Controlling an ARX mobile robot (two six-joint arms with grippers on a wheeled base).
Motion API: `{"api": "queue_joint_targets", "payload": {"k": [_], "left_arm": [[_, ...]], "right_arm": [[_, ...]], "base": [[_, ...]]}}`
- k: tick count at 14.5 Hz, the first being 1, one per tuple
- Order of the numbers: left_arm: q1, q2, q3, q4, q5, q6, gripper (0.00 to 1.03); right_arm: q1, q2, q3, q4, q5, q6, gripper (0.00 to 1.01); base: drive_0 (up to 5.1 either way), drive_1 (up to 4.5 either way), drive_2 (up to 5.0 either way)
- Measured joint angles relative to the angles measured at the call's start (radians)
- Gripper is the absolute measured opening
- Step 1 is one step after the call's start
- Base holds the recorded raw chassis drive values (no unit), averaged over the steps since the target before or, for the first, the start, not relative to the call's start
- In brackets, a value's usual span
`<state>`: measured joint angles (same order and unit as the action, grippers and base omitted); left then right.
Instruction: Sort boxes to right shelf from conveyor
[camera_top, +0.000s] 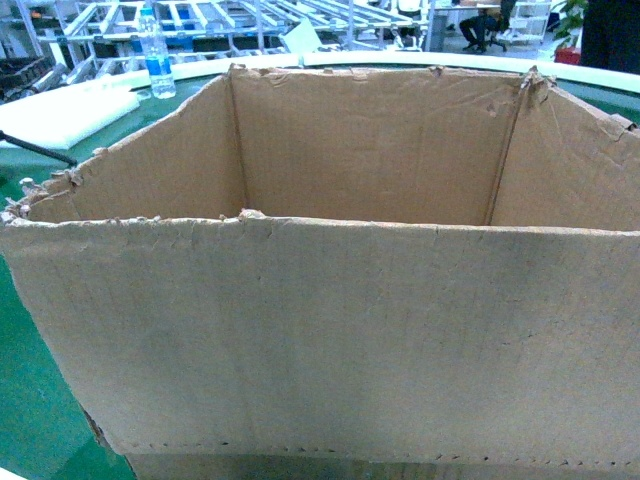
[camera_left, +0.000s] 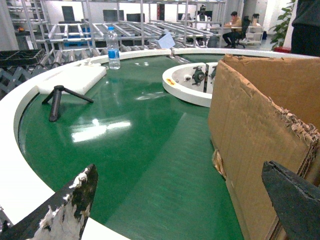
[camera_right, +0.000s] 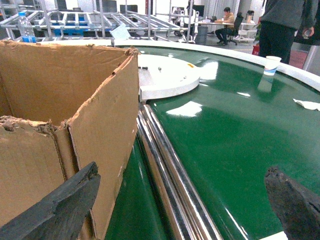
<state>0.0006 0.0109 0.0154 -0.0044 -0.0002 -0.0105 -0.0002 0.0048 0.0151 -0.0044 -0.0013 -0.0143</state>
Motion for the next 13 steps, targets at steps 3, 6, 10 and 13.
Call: {"api": "queue_joint_targets", "payload": {"k": [3, 6, 10, 13], "left_arm": [[0.000, 0.000, 0.000, 0.000, 0.000, 0.000, 0.98], [-0.011, 0.002, 0.000, 0.025, 0.002, 0.000, 0.98], [0.011, 0.261, 0.094, 0.277, 0.020, -0.005, 0.98], [-0.014, 0.520, 0.259, 0.386, 0.023, -0.011, 0.98]], "right_arm": [[-0.029, 0.000, 0.000, -0.001, -0.068, 0.027, 0.98], [-0.055, 0.002, 0.000, 0.031, -0.105, 0.044, 0.98], [0.066, 0.356, 0.103, 0.335, -0.019, 0.002, 0.98], [0.172, 0.619, 0.274, 0.421, 0.023, -0.056, 0.98]], "base": [[0.0, 0.00, 0.0], [0.0, 0.00, 0.0], [0.0, 0.00, 0.0], [0.0, 0.00, 0.0]]}}
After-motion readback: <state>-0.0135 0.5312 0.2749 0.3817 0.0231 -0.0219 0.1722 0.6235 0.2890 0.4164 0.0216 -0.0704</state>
